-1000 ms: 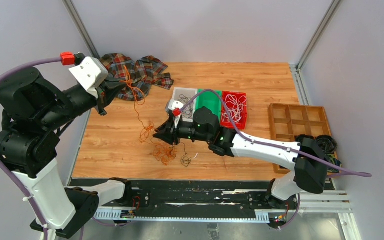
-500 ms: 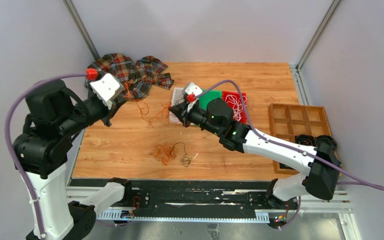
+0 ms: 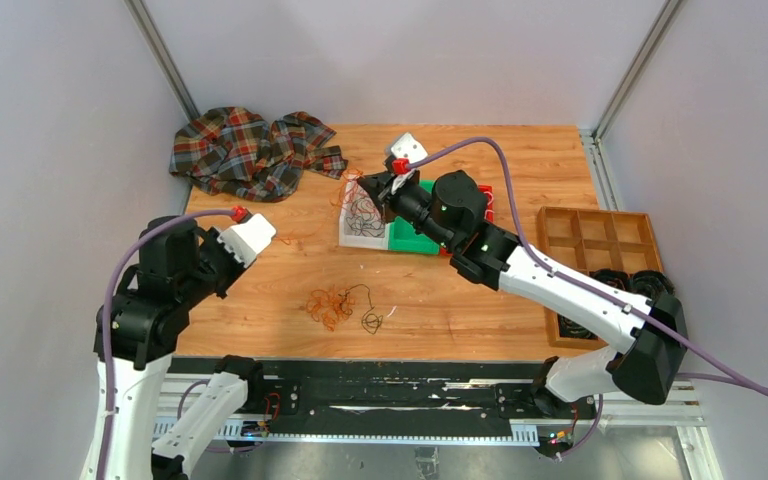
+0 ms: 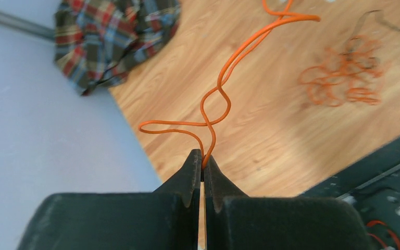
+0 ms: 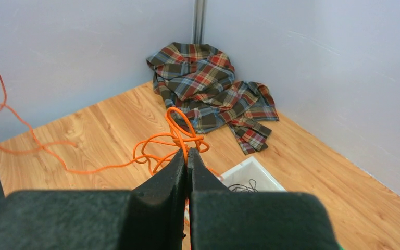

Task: Untangle the cables
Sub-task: Untie the cable.

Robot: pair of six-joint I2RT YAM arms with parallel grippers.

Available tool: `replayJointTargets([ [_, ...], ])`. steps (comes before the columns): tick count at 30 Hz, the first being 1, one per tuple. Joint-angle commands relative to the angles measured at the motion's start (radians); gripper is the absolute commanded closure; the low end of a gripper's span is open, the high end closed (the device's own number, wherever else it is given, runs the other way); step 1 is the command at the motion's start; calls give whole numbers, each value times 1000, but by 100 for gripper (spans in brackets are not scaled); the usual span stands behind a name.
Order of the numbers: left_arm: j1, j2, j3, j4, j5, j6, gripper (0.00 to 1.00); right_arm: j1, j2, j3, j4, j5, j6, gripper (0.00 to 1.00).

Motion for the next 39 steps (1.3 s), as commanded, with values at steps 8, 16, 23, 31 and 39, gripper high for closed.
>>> replayJointTargets([
  [8,17,8,-231,215,14,-27,50,-50,-1,-23,-48,-280,146,99],
  [16,23,126,-43,131,493,-101,2,43,131,118,-138,-409,178,99],
  [23,28,176,71,100,590,-32,11,88,206,189,-155,-414,171,99],
  [31,31,146,35,192,617,-31,43,92,197,192,-151,-491,163,99],
  [39,31,174,71,150,649,35,96,92,189,177,-149,-530,164,99],
])
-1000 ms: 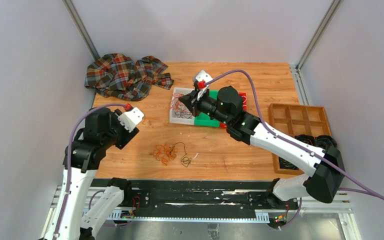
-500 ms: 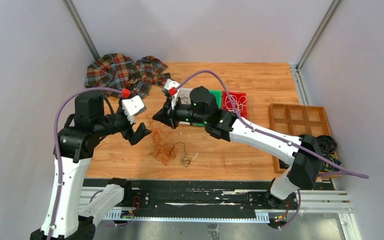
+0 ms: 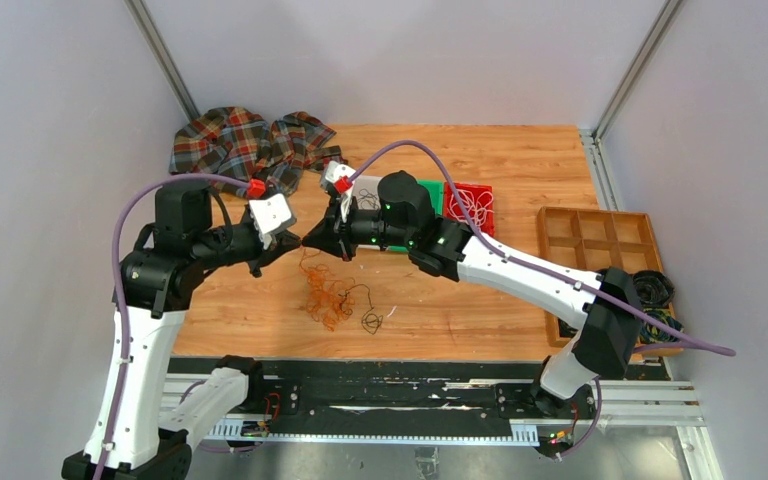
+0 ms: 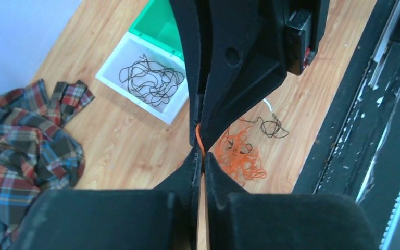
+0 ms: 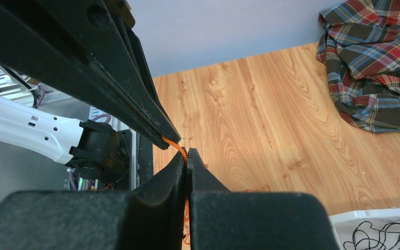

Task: Untangle the cables
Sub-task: Untie the cable.

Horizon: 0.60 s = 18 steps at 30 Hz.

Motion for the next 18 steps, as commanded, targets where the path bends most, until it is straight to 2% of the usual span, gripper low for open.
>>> replayJointTargets([
  [1,7,3,34,-1,21,37,99,10,-31,1,13,-37,-2,99],
  [5,7,-14,44,-1,-17,46,99,10,-39,-12,11,-22,-18,99],
  [10,7,-9,86,-1,-43,-10,99,9,-50,-42,57,72,-39,97],
  [13,7,4,121,-1,-54,-81,100,12,-43,-61,120,167,-43,68],
  [14,7,9,138,-2,-57,-104,100,14,-38,-68,154,187,-41,62],
  [18,7,30,218,-22,-42,-169,100,30,-2,-75,280,231,-2,55],
])
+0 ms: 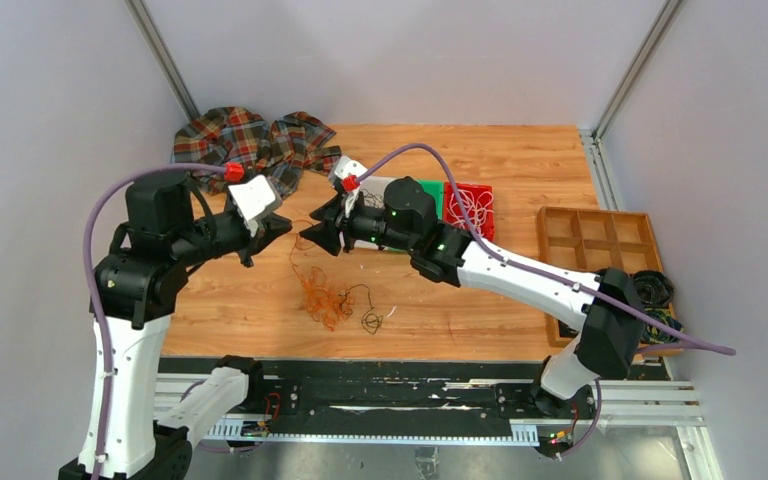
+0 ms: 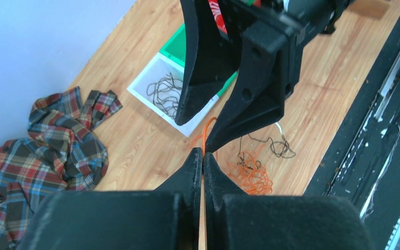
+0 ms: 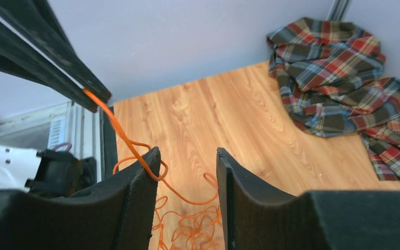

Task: Untangle the cables
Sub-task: Untie the cable.

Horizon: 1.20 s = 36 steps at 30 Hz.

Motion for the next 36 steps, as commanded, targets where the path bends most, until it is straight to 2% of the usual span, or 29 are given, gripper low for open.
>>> replayJointTargets([
  [1,3,24,103,-24,10,-102,100,34,27,-8,180,104,24,55],
  [8,3,61,252,-60,22,-137,100,69,102,-33,305,177,83,54],
  [16,3,119,456,-59,-21,-127,100,69,134,-167,434,221,173,54],
  [21,3,161,588,-58,-79,-91,100,69,156,-234,469,269,193,62],
  [29,3,206,717,-58,-168,1,100,61,166,-314,489,324,185,66],
  [31,3,212,727,-58,-173,13,100,55,148,-332,491,335,174,64],
  [36,3,199,682,-58,-171,26,100,37,36,-359,469,351,125,50],
])
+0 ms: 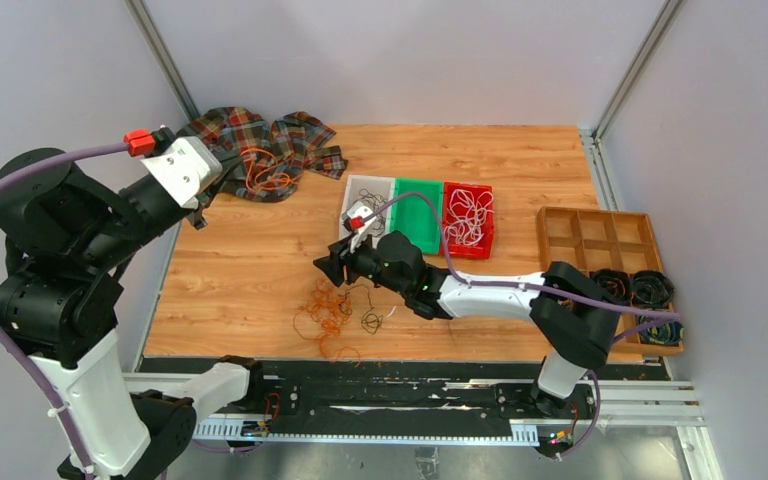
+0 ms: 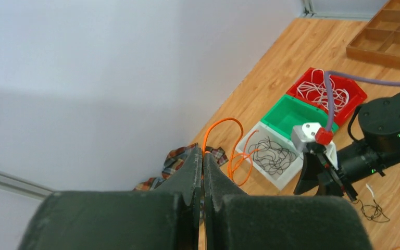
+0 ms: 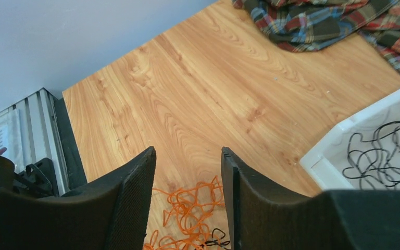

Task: Untangle the cables
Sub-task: Untie the cable.

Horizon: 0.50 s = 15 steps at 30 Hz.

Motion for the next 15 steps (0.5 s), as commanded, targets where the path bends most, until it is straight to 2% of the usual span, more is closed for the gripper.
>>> replayJointTargets([
  [1,3,-8,-45,-1,-14,24,100,-22,-139,-12,12,33,-64,48],
  [8,3,-75,-283,-1,22,-7,100,-26,-365,14,-39,-119,-245,41],
  [11,3,-97,-359,0,46,-36,100,-26,-384,64,-78,-204,-285,40],
  [15,3,-116,-421,-1,101,-72,100,-25,-317,206,-167,-364,-279,40],
])
